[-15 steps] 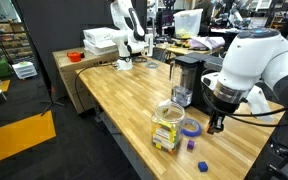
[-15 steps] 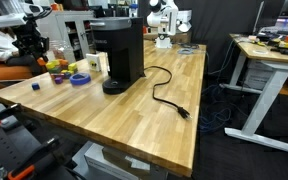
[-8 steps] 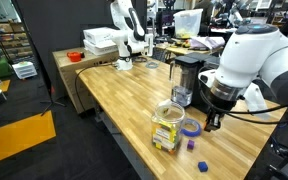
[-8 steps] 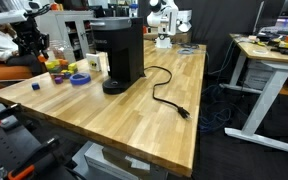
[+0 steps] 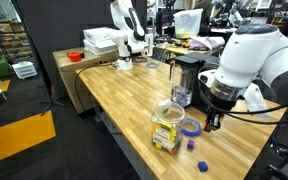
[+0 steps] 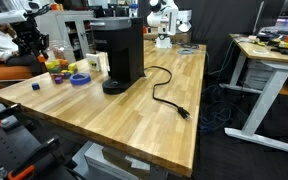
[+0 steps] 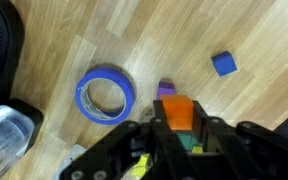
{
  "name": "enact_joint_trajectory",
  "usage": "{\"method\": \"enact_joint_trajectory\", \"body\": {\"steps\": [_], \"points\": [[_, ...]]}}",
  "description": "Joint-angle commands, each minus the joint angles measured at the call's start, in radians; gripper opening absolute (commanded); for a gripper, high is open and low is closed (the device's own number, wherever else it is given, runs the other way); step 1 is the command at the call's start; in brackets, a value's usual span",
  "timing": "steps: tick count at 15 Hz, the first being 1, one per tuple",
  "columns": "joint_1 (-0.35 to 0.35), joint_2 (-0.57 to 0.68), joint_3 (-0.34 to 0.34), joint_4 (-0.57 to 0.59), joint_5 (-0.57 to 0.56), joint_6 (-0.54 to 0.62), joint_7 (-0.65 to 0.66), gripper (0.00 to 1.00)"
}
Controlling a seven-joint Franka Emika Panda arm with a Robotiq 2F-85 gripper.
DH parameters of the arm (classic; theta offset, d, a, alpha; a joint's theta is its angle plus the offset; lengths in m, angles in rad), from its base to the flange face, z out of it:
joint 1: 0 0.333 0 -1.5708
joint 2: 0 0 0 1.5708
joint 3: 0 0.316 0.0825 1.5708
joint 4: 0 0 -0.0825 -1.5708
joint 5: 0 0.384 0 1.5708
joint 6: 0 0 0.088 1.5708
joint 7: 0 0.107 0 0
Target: Put the orange block in the clear container
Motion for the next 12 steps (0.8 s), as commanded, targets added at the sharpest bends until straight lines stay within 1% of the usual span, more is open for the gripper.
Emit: {"method": "enact_joint_trajectory", "body": {"steps": [1,5,6,9,12], "points": [[-0.013,0.0,0.018,0.018,-0.004,-0.007,-0.011,0.07],[-0.006,0.005,0.024,0.104,-0.088,-0.021,-0.015,0.07],[0.006,0.012,0.013,0.129,-0.116,-0.023,-0.01,0.07],[0.006,0.046,0.011,0.199,-0.186,-0.024,-0.027,0.07],[0.006,0.082,0.011,0.249,-0.227,-0.02,-0.046,0.07]]}}
